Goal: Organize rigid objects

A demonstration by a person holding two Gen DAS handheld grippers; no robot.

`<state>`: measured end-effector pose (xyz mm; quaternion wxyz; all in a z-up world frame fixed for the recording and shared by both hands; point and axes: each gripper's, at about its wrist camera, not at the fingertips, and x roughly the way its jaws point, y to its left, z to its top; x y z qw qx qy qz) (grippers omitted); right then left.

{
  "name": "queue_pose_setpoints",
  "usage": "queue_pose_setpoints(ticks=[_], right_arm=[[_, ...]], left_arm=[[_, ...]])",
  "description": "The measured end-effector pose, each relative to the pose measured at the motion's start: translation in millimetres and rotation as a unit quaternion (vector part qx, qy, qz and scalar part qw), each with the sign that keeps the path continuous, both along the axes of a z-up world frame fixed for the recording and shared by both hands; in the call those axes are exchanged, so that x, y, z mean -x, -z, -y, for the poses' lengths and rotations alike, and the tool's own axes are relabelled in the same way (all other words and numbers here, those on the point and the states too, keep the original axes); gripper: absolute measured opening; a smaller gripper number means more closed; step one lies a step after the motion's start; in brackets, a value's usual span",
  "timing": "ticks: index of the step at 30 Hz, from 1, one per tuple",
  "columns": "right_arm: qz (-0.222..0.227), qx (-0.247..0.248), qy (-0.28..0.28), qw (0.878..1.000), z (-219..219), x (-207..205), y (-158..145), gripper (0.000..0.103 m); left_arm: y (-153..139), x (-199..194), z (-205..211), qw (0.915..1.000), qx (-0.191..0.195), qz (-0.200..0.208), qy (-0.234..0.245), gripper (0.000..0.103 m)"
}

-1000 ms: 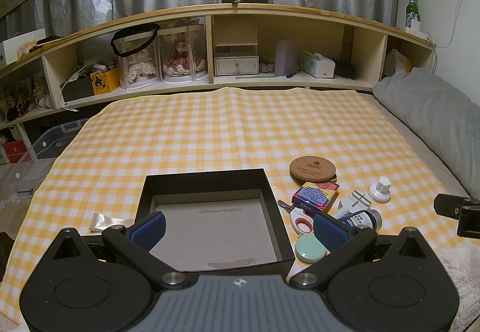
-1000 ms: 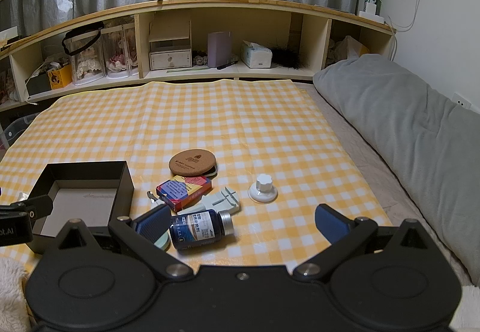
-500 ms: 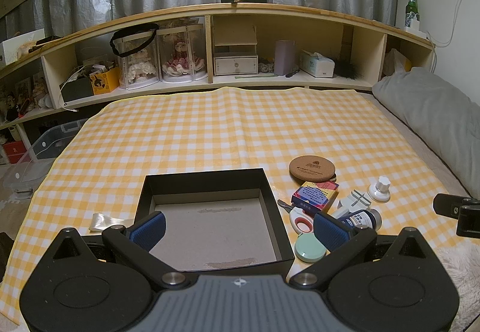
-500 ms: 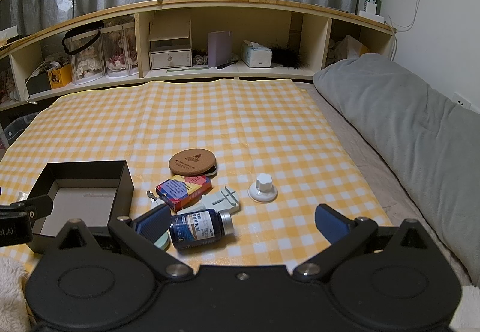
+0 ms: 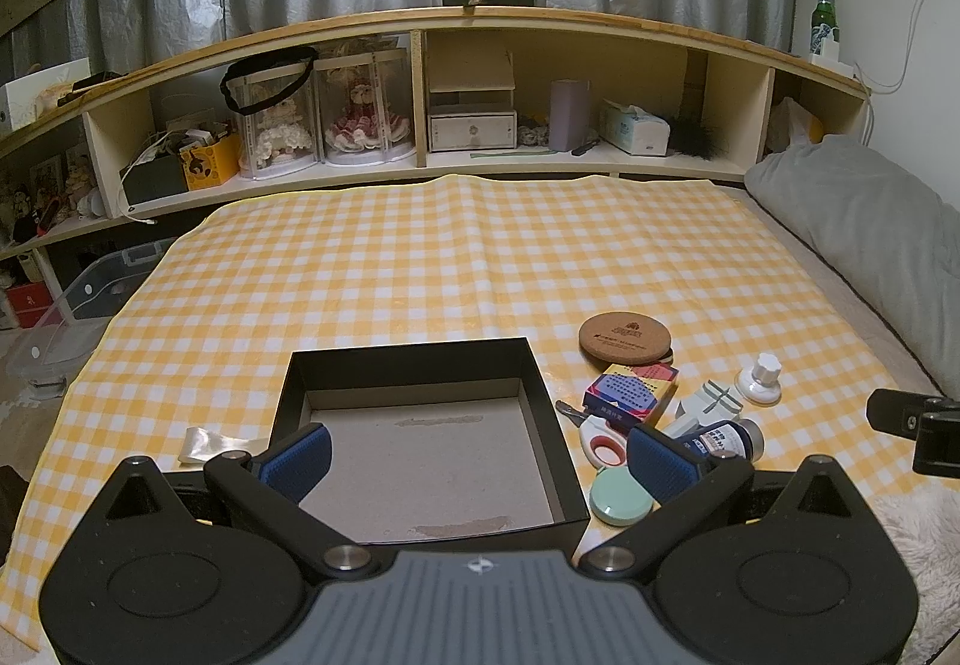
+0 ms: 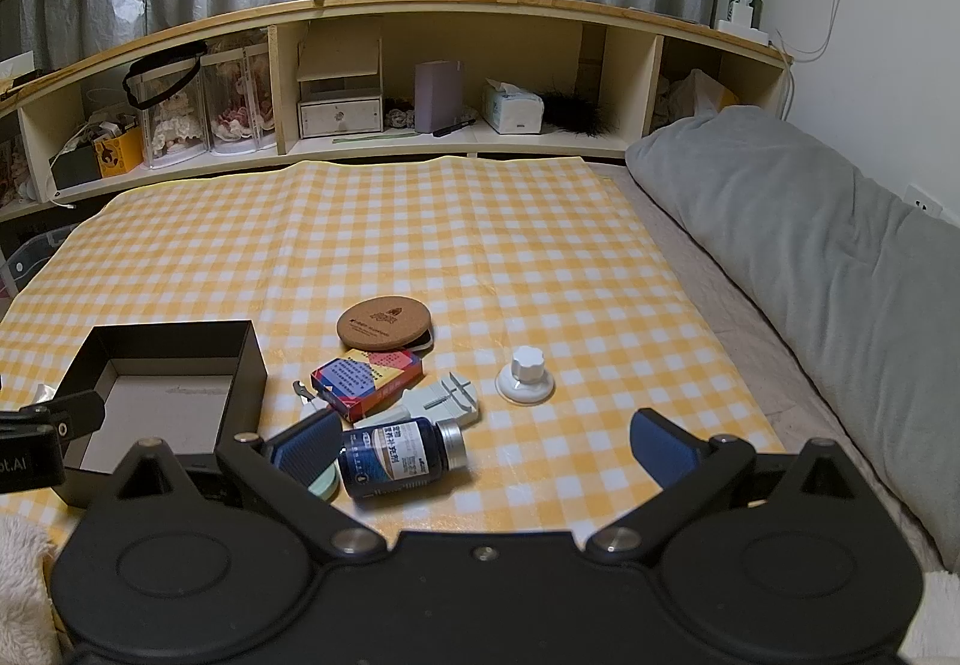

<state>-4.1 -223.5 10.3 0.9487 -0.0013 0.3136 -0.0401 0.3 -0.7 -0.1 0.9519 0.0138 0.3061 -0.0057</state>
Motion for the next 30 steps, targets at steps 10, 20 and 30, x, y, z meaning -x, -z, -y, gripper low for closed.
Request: queue_pose_setpoints(ticks=[10, 20, 30], right_arm=[[0.001, -0.003, -0.001, 1.000, 1, -1, -2, 0.103], [0.023, -0.013, -0.021, 0.999, 7, -22, -12, 0.103], [-0.015, -0.030, -0.054, 0.998, 14, -76, -2, 0.103]], left_arm=[[1, 0, -4, 1.0000, 0.002, 0.003, -0.006, 0.103], [-4, -31, -32, 0.9989, 0.002, 0.001, -0.046, 0.103], [1, -77, -71, 0.9962, -0.020, -0.035, -0.078, 0.103]])
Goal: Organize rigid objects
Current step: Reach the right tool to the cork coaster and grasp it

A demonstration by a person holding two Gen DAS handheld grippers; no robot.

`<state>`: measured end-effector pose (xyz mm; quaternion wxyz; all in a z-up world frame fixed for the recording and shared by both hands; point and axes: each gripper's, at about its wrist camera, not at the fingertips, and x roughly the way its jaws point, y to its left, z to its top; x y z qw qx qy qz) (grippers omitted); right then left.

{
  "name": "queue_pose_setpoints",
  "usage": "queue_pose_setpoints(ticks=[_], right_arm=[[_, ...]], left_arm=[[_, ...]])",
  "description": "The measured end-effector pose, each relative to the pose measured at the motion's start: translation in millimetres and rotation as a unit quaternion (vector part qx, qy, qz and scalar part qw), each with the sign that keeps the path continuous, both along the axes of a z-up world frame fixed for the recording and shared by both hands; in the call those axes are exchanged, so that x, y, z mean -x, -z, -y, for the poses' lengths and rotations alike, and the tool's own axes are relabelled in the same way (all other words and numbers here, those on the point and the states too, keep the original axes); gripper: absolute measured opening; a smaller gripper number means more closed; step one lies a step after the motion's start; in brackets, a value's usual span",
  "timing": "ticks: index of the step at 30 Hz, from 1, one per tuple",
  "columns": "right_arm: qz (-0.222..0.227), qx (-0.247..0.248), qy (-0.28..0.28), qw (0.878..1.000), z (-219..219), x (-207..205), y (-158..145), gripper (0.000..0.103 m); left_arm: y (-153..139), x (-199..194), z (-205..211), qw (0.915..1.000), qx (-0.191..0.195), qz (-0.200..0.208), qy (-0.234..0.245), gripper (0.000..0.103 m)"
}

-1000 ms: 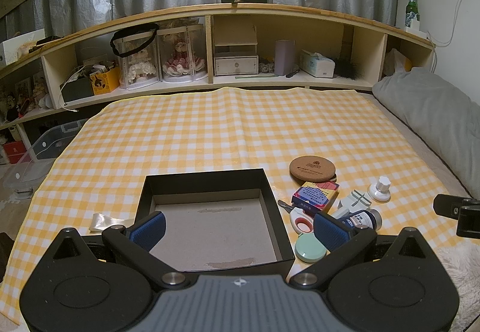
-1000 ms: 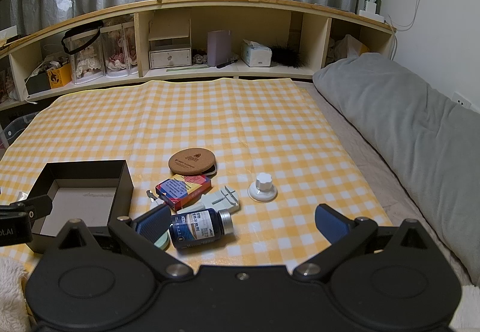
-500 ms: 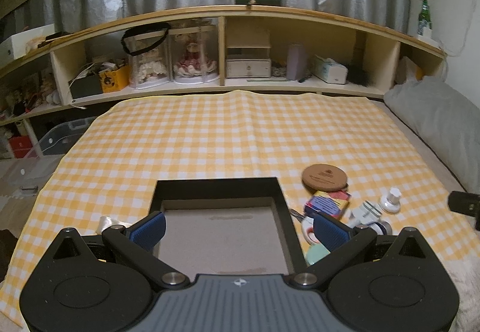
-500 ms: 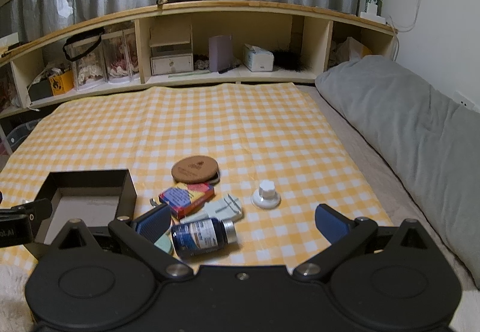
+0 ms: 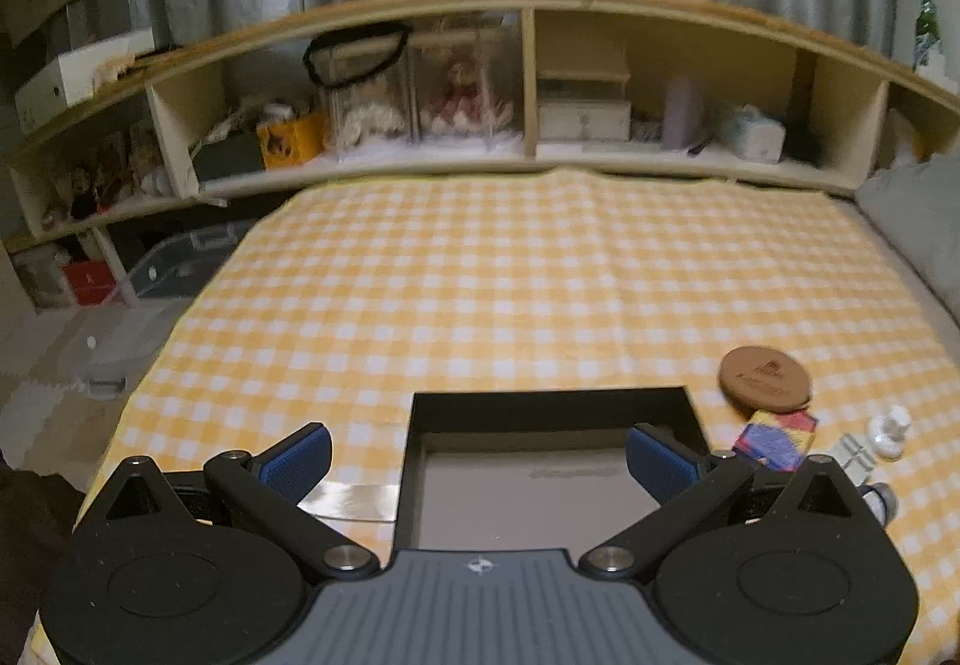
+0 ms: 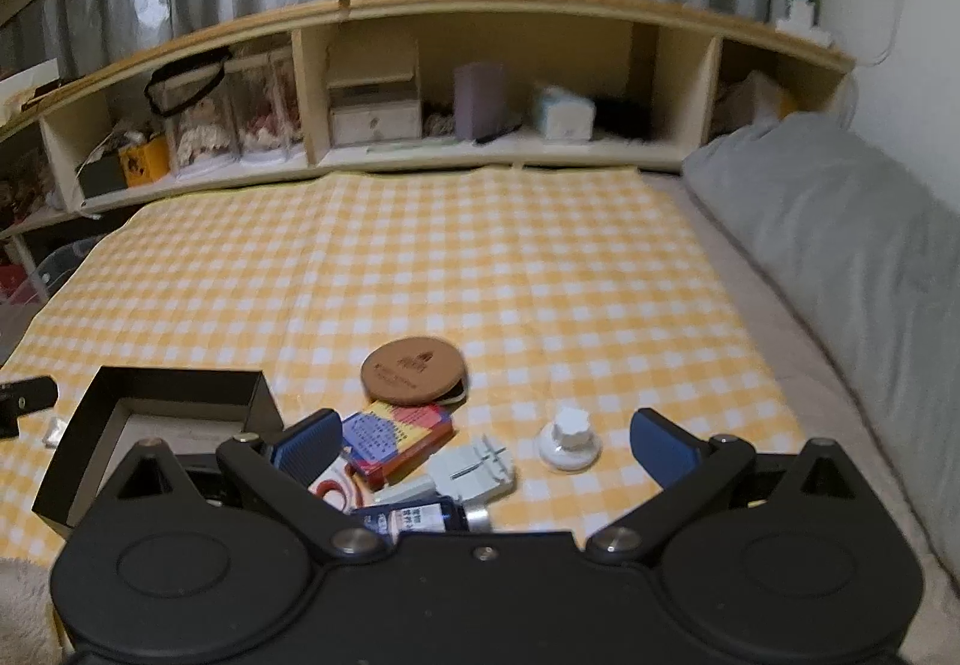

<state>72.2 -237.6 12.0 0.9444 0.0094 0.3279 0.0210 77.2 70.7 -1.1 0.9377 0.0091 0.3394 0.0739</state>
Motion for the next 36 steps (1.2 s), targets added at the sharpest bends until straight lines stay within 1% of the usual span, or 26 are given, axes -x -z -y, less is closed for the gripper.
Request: queue_pose_setpoints(ticks=[3, 6, 8, 10, 12, 15, 17, 19, 20, 22, 26, 29, 33, 34, 35, 36], right_arm=[[-0.027, -0.001, -0.012, 1.000, -3, -14, 9, 0.103], [-0.044, -0.001, -0.028, 0.999, -6, -30, 16, 0.103], [-0.049, -0.002, -0.031, 0.998, -7, -41, 19, 0.103], [-0.054, -0.003, -0.027, 0.998, -8, -56, 23, 0.103], [-0.058, -0.010, -0.026, 0.998, -8, -71, 28, 0.103], [-0.063, -0.017, -0.027, 0.998, -12, -96, 37, 0.103], [-0.067, -0.022, -0.032, 0.997, -17, -113, 44, 0.103], [-0.072, -0.038, -0.040, 0.996, -21, -131, 52, 0.103], [-0.074, -0.048, -0.046, 0.995, -23, -139, 56, 0.103], [-0.080, -0.057, -0.055, 0.994, -28, -155, 64, 0.103], [-0.084, -0.042, -0.064, 0.994, -42, -181, 80, 0.103], [-0.102, -0.037, -0.073, 0.991, -49, -197, 96, 0.103], [-0.121, -0.030, -0.085, 0.989, -54, -209, 113, 0.103], [-0.121, -0.026, -0.088, 0.988, -56, -211, 117, 0.103], [-0.121, -0.024, -0.093, 0.988, -58, -213, 119, 0.103], [-0.122, -0.023, -0.098, 0.987, -60, -216, 121, 0.103]], left_arm=[[10, -16, -14, 0.9995, -0.008, -0.030, -0.007, 0.102], [23, -26, -29, 0.9977, -0.020, -0.057, -0.030, 0.099], [31, -30, -39, 0.9964, -0.010, -0.070, -0.046, 0.100], [35, -34, -46, 0.9950, 0.005, -0.080, -0.060, 0.100], [38, -36, -50, 0.9938, 0.012, -0.085, -0.071, 0.100], [43, -40, -53, 0.9923, 0.011, -0.090, -0.084, 0.101], [46, -44, -52, 0.9916, 0.000, -0.094, -0.089, 0.103], [49, -48, -50, 0.9914, -0.016, -0.095, -0.088, 0.103], [51, -49, -50, 0.9917, -0.018, -0.095, -0.084, 0.103], [54, -53, -50, 0.9917, -0.010, -0.102, -0.077, 0.103], [60, -60, -53, 0.9890, 0.012, -0.129, -0.071, 0.103], [64, -66, -55, 0.9852, 0.010, -0.151, -0.080, 0.103], [66, -68, -58, 0.9856, 0.014, -0.152, -0.073, 0.103], [66, -68, -58, 0.9862, 0.018, -0.149, -0.069, 0.100], [66, -69, -59, 0.9861, 0.019, -0.151, -0.067, 0.093], [66, -71, -60, 0.9855, 0.023, -0.155, -0.064, 0.088]])
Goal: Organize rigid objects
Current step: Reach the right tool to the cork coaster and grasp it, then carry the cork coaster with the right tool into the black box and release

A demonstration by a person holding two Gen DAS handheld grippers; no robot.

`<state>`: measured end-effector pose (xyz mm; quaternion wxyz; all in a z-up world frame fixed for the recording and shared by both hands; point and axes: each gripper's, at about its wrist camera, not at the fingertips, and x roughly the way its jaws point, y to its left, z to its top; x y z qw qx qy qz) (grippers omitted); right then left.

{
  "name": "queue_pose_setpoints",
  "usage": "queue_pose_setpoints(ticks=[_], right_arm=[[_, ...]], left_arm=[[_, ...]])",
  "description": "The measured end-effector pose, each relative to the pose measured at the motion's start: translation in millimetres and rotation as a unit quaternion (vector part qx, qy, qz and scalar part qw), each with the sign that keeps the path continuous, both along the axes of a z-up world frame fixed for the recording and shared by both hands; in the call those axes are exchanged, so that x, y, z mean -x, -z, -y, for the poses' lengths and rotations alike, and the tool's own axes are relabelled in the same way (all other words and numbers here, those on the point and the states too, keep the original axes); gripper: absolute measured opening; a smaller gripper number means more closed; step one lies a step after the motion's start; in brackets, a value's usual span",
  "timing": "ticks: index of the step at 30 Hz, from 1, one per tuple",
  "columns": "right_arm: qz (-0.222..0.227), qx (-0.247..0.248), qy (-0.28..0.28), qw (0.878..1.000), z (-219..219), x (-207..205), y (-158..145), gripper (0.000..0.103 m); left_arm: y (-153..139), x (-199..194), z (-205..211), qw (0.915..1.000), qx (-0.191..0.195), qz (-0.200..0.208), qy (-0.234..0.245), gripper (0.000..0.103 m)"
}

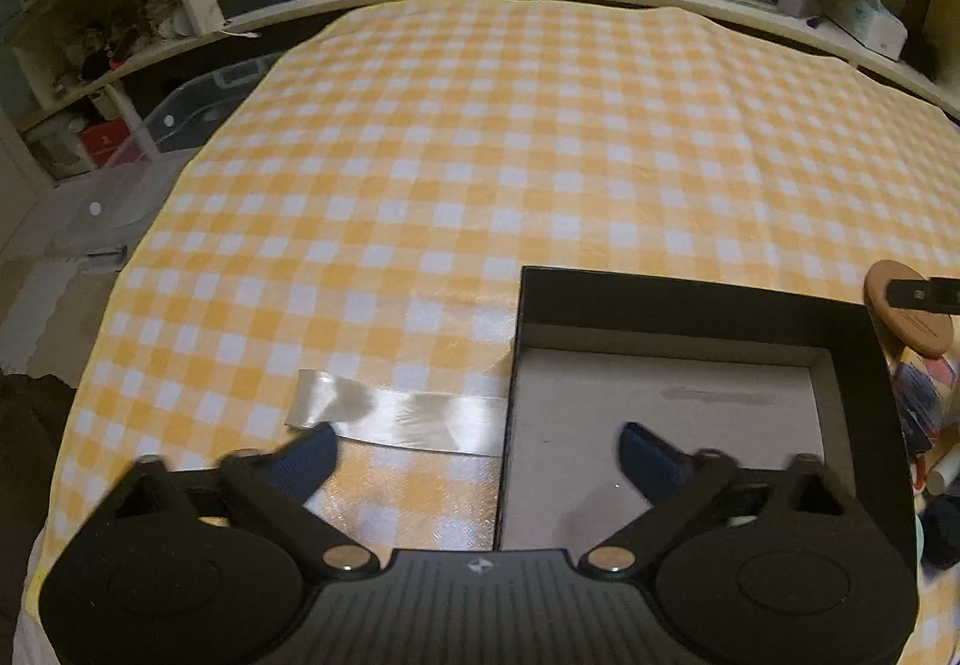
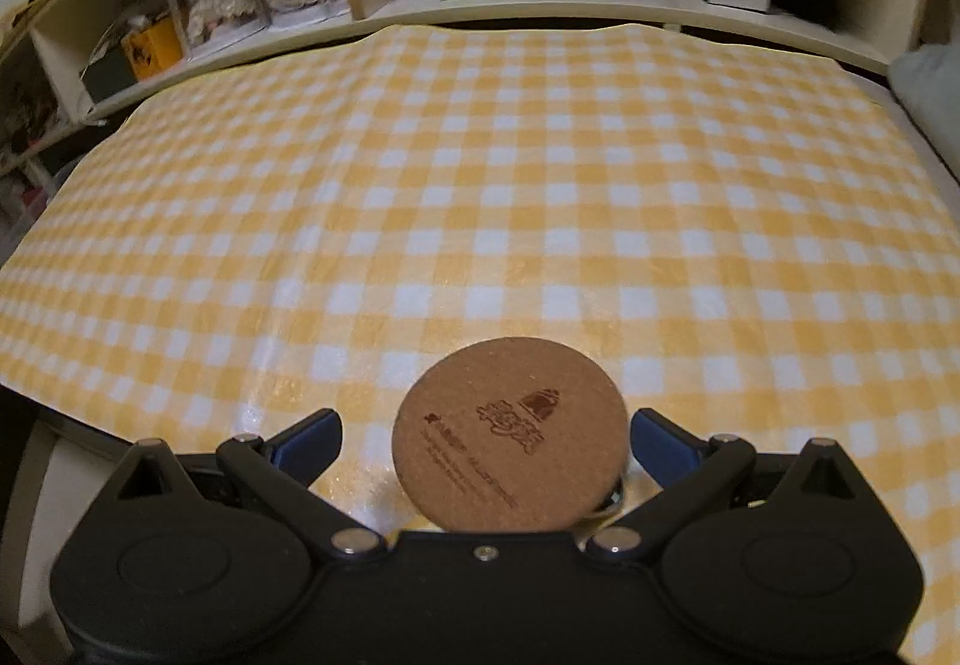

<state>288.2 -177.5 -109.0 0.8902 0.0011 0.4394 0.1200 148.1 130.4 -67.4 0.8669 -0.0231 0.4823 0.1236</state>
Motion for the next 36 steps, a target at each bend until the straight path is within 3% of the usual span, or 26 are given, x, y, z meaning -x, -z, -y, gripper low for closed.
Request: queue_pose_setpoints(ticks=[2, 9, 11, 14, 19, 25, 32, 36], right_arm=[[-0.003, 0.000, -0.006, 1.000, -5, -3, 4, 0.103], [0.004, 0.026, -0.016, 1.000, -14, -7, 13, 0.103], [0.006, 0.037, -0.008, 0.999, -13, -8, 14, 0.103], [0.006, 0.051, 0.007, 0.999, -8, -11, 17, 0.103], [-0.011, 0.032, -0.003, 0.999, -2, -11, 20, 0.099], [0.011, 0.045, -0.025, 0.999, -7, 2, 13, 0.099], [0.059, -0.012, -0.030, 0.998, -12, 11, -35, 0.099], [0.078, -0.059, -0.071, 0.993, -26, 23, -65, 0.099]], left_arm=[[2, -1, -3, 0.9999, 0.014, -0.009, 0.000, 0.072], [12, -5, -13, 0.9984, 0.046, -0.030, -0.008, 0.034], [13, -6, -14, 0.9981, 0.052, -0.032, -0.008, 0.019], [15, -7, -15, 0.9978, 0.056, -0.034, -0.007, 0.008], [13, -4, -9, 0.9978, 0.058, -0.032, -0.003, 0.004], [12, -2, -7, 0.9977, 0.059, -0.031, -0.003, 0.004], [11, -1, -4, 0.9975, 0.063, -0.032, -0.005, 0.004], [10, 0, -4, 0.9974, 0.064, -0.033, -0.006, 0.004]])
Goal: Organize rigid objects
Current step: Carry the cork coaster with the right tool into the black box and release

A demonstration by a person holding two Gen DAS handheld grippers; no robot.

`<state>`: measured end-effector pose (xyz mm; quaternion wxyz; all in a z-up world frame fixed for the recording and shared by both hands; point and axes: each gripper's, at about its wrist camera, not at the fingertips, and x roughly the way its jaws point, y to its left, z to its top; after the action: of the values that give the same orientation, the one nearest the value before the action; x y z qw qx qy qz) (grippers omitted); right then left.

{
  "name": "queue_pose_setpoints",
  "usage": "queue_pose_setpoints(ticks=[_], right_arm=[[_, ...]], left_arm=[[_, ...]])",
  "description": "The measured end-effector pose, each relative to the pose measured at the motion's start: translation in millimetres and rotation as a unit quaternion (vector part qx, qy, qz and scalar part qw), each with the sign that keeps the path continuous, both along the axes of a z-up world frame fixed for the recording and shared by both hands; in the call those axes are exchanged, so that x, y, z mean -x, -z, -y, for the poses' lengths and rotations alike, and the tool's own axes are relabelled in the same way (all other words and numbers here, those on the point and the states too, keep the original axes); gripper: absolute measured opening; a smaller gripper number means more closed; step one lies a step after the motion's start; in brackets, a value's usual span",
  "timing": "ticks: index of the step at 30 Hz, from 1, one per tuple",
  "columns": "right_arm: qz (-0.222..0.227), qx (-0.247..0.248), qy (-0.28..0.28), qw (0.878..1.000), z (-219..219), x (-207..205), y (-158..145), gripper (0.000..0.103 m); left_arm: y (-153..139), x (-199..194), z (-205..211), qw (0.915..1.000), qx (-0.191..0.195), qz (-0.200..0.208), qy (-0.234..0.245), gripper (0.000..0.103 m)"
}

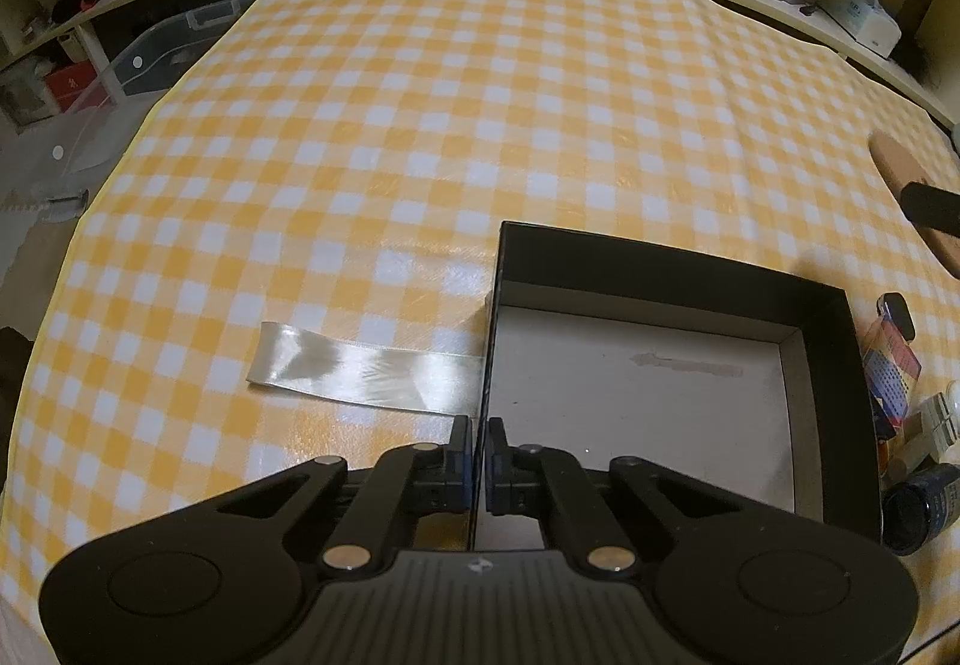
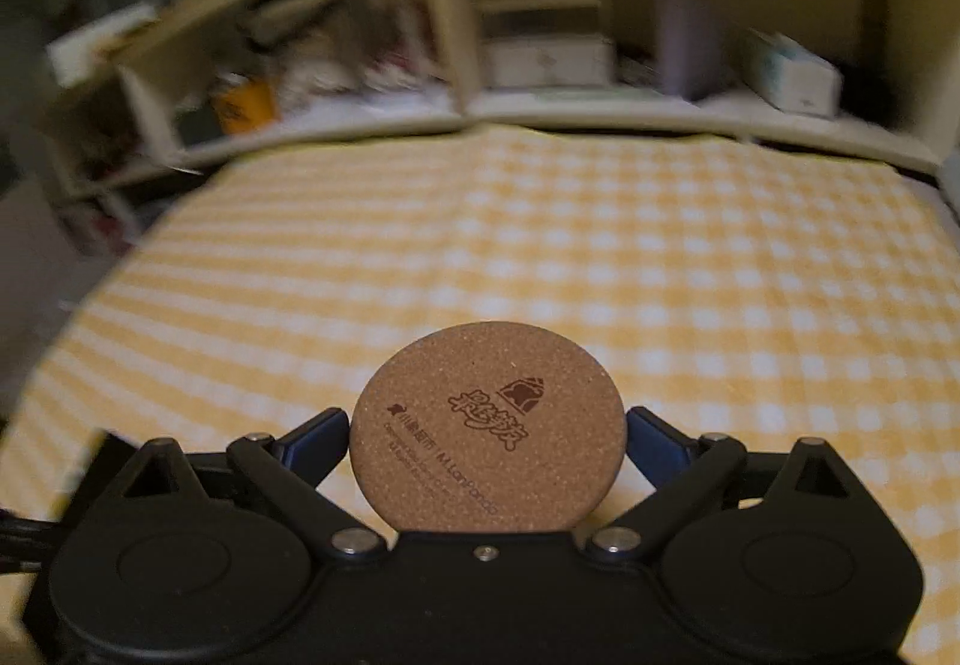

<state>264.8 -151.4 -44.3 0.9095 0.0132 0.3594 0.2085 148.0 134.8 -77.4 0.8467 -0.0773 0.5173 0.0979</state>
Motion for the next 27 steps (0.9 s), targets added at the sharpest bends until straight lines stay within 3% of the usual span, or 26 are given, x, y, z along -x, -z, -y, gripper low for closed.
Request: queue_pose_setpoints(ticks=[4, 11, 16, 19, 22, 27], right_arm=[[0.014, -0.015, -0.115, 0.993, -31, 24, -16, 0.099], [0.015, 0.058, -0.268, 0.962, -86, 69, 3, 0.099], [0.000, 0.101, -0.297, 0.949, -100, 83, 31, 0.099], [0.010, 0.134, -0.286, 0.949, -104, 86, 46, 0.099], [0.020, 0.145, -0.288, 0.946, -106, 88, 47, 0.099], [-0.002, 0.126, -0.285, 0.950, -103, 90, 38, 0.102]], left_arm=[[0, 0, 0, 1.0000, 0.000, 0.001, 0.000, 0.004], [0, 0, 1, 1.0000, 0.000, 0.001, 0.000, 0.004], [-1, 2, 0, 1.0000, 0.000, 0.000, 0.001, 0.004], [-1, 1, -1, 1.0000, 0.001, 0.000, 0.002, 0.004], [-1, 1, -3, 1.0000, 0.002, -0.001, 0.001, 0.004], [-1, 1, -4, 1.0000, 0.003, -0.001, 0.001, 0.004]])
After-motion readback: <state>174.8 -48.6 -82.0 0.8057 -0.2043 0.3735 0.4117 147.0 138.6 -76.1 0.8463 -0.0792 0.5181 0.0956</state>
